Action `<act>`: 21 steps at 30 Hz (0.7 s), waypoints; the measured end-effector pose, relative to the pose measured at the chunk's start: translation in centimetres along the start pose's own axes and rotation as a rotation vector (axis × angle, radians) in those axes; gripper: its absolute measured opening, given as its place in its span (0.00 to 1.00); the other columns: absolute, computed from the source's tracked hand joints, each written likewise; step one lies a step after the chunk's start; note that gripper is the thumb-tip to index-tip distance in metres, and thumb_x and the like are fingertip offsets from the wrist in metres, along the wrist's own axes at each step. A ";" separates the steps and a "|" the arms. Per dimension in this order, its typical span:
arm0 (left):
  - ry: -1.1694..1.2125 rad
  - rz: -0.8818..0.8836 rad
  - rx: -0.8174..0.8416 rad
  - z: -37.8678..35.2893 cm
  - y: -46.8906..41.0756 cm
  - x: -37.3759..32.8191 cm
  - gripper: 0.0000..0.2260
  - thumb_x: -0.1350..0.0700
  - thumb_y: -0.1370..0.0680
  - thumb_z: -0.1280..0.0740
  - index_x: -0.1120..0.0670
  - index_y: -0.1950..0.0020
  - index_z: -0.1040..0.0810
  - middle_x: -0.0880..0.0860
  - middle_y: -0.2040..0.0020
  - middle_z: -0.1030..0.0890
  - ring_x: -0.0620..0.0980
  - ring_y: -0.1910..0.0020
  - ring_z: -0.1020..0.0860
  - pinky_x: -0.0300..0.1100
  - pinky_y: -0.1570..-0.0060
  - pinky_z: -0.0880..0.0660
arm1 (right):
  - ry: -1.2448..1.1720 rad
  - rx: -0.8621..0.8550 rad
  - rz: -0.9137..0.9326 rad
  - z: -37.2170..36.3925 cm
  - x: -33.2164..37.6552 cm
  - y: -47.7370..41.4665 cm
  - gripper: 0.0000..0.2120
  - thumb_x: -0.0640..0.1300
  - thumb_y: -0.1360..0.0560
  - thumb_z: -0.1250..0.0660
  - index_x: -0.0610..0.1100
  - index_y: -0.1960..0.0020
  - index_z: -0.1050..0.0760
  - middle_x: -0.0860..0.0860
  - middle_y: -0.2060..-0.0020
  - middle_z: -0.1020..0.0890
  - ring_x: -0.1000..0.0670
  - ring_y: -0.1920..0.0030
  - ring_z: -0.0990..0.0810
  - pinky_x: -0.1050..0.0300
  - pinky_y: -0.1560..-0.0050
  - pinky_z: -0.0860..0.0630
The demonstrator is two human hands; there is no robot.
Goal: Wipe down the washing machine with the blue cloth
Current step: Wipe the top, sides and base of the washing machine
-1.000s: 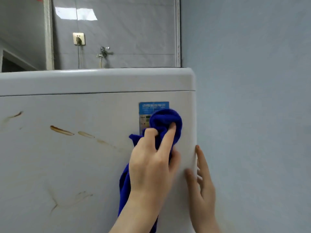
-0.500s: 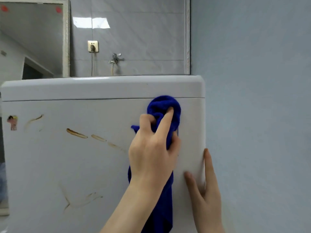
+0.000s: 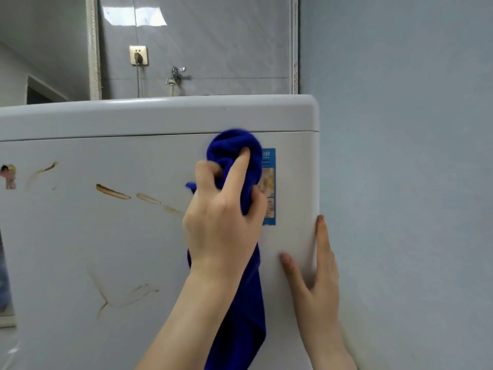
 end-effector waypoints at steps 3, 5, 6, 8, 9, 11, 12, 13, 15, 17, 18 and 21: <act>0.006 0.037 0.044 0.0 5.0 1.7 0.22 0.54 0.29 0.31 0.48 0.35 0.22 0.53 0.49 0.28 0.51 0.66 0.26 0.37 0.69 0.34 | 0.006 -0.032 0.017 0.3 -0.2 -0.2 0.36 0.69 0.31 0.35 0.81 0.29 0.49 0.80 0.29 0.40 0.69 0.27 0.40 0.51 0.24 0.39; -0.006 0.037 0.075 -0.1 7.2 2.3 0.23 0.55 0.30 0.31 0.49 0.35 0.22 0.53 0.50 0.29 0.52 0.68 0.26 0.37 0.70 0.34 | -0.004 -0.041 0.006 0.3 -0.4 -0.3 0.36 0.68 0.31 0.34 0.81 0.28 0.48 0.79 0.29 0.39 0.70 0.28 0.39 0.48 0.23 0.38; -0.009 0.035 0.077 -0.1 7.4 2.3 0.23 0.56 0.31 0.31 0.49 0.36 0.21 0.53 0.51 0.29 0.52 0.68 0.26 0.36 0.70 0.35 | -0.011 -0.041 0.000 0.3 -0.5 -0.3 0.36 0.68 0.31 0.33 0.80 0.28 0.47 0.79 0.29 0.38 0.70 0.28 0.39 0.46 0.23 0.38; -0.015 0.028 0.056 0.1 6.0 1.9 0.22 0.56 0.31 0.31 0.50 0.36 0.21 0.53 0.52 0.28 0.51 0.67 0.26 0.36 0.70 0.36 | -0.032 -0.032 -0.024 0.3 -0.5 -0.2 0.37 0.69 0.32 0.33 0.81 0.28 0.47 0.79 0.29 0.38 0.69 0.28 0.38 0.45 0.23 0.37; -0.019 0.014 0.041 0.2 4.7 1.3 0.22 0.55 0.30 0.31 0.50 0.35 0.22 0.54 0.52 0.27 0.51 0.67 0.27 0.37 0.69 0.36 | -0.046 -0.028 -0.042 0.4 -0.5 -0.2 0.37 0.70 0.33 0.33 0.81 0.29 0.47 0.79 0.30 0.37 0.68 0.28 0.38 0.46 0.23 0.37; -0.028 -0.018 0.008 0.2 1.3 -0.1 0.21 0.52 0.28 0.33 0.50 0.35 0.22 0.54 0.51 0.27 0.49 0.68 0.31 0.38 0.69 0.36 | -0.066 -0.011 -0.070 0.4 -0.5 -0.1 0.37 0.71 0.34 0.33 0.82 0.29 0.47 0.81 0.32 0.37 0.66 0.28 0.37 0.46 0.24 0.35; -0.028 -0.025 -0.003 0.1 -0.5 -0.8 0.21 0.51 0.27 0.34 0.50 0.34 0.23 0.54 0.51 0.27 0.47 0.67 0.33 0.38 0.68 0.37 | -0.072 0.000 -0.077 0.3 -0.5 -0.1 0.37 0.72 0.34 0.32 0.82 0.30 0.46 0.81 0.32 0.36 0.64 0.27 0.37 0.45 0.24 0.34; -0.023 -0.021 -0.009 0.0 -2.1 -1.2 0.21 0.50 0.27 0.34 0.50 0.34 0.23 0.54 0.50 0.27 0.47 0.67 0.34 0.39 0.68 0.36 | -0.079 0.010 -0.082 0.2 -0.4 -0.1 0.38 0.71 0.35 0.32 0.82 0.30 0.46 0.80 0.31 0.36 0.62 0.27 0.36 0.44 0.25 0.34; -0.011 -0.001 -0.007 -0.1 -4.1 -1.5 0.22 0.51 0.27 0.33 0.49 0.33 0.24 0.54 0.49 0.27 0.48 0.66 0.33 0.40 0.67 0.36 | -0.092 0.016 -0.093 0.2 -0.5 -0.1 0.39 0.71 0.35 0.31 0.80 0.29 0.45 0.76 0.29 0.35 0.57 0.26 0.34 0.42 0.26 0.32; -0.015 0.015 -0.001 0.1 -3.6 -0.8 0.22 0.51 0.27 0.33 0.49 0.33 0.25 0.54 0.48 0.27 0.49 0.65 0.31 0.40 0.67 0.35 | -0.070 0.009 -0.095 0.4 -0.7 -0.2 0.39 0.71 0.35 0.31 0.80 0.29 0.45 0.75 0.29 0.34 0.55 0.26 0.32 0.42 0.27 0.31; -0.018 0.034 0.006 0.4 -2.4 -0.1 0.22 0.50 0.27 0.34 0.48 0.32 0.25 0.54 0.48 0.28 0.50 0.65 0.29 0.40 0.67 0.34 | -0.052 0.002 -0.090 0.5 -0.8 -0.2 0.39 0.72 0.35 0.31 0.80 0.28 0.45 0.75 0.29 0.34 0.55 0.27 0.31 0.42 0.27 0.31; 0.001 0.099 0.052 1.0 1.6 2.2 0.23 0.49 0.27 0.35 0.46 0.32 0.26 0.53 0.50 0.29 0.51 0.66 0.26 0.39 0.70 0.31 | -0.041 -0.036 -0.097 0.8 -1.0 -0.2 0.38 0.71 0.33 0.28 0.80 0.29 0.44 0.73 0.29 0.32 0.53 0.29 0.28 0.40 0.27 0.30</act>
Point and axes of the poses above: each hand's wrist, its own y-axis away from the middle knuckle, its own z-axis out of the back of the hand, x = y × z, the point moved 10 cm from there along -y, towards the middle knuckle
